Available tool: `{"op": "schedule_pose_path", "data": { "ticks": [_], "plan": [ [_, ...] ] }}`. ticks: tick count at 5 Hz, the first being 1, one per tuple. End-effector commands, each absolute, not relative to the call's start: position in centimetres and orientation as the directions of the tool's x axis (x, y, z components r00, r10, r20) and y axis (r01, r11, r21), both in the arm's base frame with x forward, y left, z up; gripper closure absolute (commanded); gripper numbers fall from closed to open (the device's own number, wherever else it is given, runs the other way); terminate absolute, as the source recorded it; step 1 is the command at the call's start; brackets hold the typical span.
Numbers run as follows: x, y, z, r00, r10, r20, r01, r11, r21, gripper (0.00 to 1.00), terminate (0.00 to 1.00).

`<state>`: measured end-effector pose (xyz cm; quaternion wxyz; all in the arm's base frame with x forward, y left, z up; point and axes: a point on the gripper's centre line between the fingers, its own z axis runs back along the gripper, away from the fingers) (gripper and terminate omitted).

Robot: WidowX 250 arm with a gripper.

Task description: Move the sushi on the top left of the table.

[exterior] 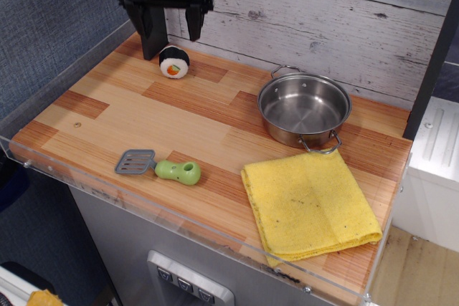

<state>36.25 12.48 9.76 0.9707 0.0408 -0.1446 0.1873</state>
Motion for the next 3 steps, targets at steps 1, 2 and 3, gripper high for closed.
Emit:
{"op": "schedule_pose_path", "data": {
  "ticks": [1, 2, 3],
  "plan": [
    [34.29, 11.84, 14.32, 0.849, 0.348, 0.397, -0.384, 0.923, 0.012, 0.00, 0.00],
    [34.29, 11.84, 14.32, 0.849, 0.348, 0.397, -0.384, 0.923, 0.012, 0.00, 0.00],
    [34.29, 11.84, 14.32, 0.849, 0.348, 0.397, -0.384, 0.923, 0.012, 0.00, 1.00]
  ]
}}
